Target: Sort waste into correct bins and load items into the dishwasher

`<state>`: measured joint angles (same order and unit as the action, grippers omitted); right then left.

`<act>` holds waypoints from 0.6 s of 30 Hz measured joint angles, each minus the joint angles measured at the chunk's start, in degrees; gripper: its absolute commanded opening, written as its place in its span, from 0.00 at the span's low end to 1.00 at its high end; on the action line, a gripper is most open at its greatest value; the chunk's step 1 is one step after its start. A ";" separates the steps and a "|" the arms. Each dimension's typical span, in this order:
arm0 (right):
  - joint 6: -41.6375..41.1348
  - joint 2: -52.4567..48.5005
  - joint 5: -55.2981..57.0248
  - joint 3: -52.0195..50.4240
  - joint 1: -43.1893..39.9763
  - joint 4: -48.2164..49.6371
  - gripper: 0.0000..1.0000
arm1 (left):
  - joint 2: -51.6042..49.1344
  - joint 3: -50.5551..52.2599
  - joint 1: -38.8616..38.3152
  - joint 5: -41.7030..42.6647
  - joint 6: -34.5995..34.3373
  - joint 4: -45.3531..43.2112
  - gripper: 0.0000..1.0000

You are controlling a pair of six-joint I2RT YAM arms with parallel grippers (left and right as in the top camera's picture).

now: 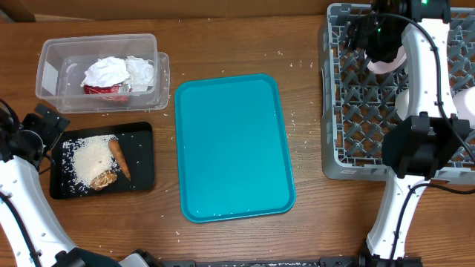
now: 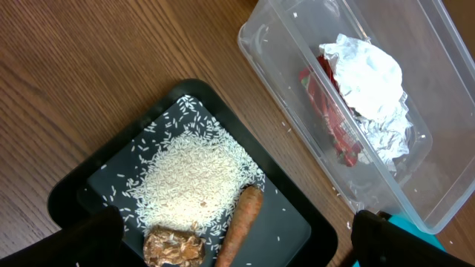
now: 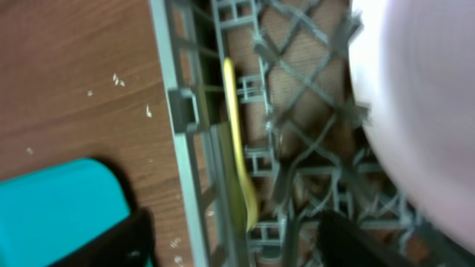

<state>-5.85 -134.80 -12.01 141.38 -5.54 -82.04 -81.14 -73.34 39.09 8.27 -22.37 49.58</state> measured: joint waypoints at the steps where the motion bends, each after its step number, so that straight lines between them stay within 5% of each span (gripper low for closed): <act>1: -0.17 0.00 0.00 0.63 0.00 -1.46 0.90 | 0.00 0.00 0.00 0.00 -0.02 0.00 1.00; 8: -3.63 6.71 0.48 3.87 0.00 -13.20 0.95 | 0.00 0.00 0.02 0.00 0.00 0.00 1.00; 18: -6.10 35.12 2.58 -4.50 0.00 -15.06 1.00 | 0.00 0.00 0.00 0.00 -0.02 0.00 1.00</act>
<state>-11.94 -99.68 -9.43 136.88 -5.54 -97.10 -81.14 -73.34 39.09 8.27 -22.39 49.58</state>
